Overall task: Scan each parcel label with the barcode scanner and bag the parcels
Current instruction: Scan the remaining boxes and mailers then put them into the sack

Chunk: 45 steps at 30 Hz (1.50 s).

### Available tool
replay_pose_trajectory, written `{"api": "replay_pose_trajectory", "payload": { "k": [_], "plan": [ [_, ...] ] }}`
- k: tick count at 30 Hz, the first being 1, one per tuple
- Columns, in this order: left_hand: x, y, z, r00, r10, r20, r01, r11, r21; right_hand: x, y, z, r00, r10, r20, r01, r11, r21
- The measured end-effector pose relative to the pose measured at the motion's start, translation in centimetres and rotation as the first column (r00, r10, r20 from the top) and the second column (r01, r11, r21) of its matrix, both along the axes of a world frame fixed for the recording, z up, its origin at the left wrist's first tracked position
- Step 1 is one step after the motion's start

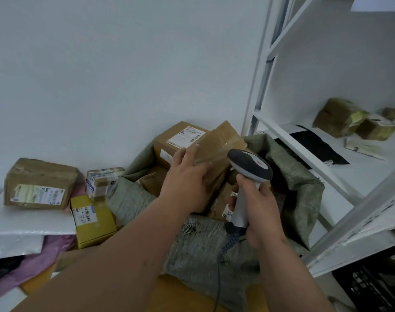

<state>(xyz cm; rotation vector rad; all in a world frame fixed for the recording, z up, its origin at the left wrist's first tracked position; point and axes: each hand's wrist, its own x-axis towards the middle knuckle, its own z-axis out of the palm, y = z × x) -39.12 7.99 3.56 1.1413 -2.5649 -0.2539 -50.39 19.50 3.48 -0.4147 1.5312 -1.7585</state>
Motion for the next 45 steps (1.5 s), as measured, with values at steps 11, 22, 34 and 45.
{"api": "replay_pose_trajectory", "payload": {
  "k": [11, 22, 34, 45],
  "plan": [
    [3.9, 0.2, -0.4, 0.966, 0.123, -0.226, -0.098, 0.988, 0.118, 2.0, -1.0, 0.3, 0.994, 0.106, 0.014, -0.106, 0.994, -0.003],
    [19.1, -2.4, -2.4, 0.849, 0.427, -0.31, -0.378, 0.902, 0.209, 14.5, -4.5, 1.0, 0.944, 0.329, 0.005, -0.329, 0.943, 0.045],
    [36.4, -5.1, -6.8, 0.748, 0.632, -0.205, -0.515, 0.746, 0.422, 29.9, -9.6, -2.0, 0.92, 0.387, -0.054, -0.369, 0.906, 0.209],
    [41.3, -10.9, -7.6, 0.714, 0.69, -0.123, -0.535, 0.65, 0.539, 34.1, -17.4, -3.5, 0.907, 0.418, -0.039, -0.394, 0.88, 0.267]
  ]
}}
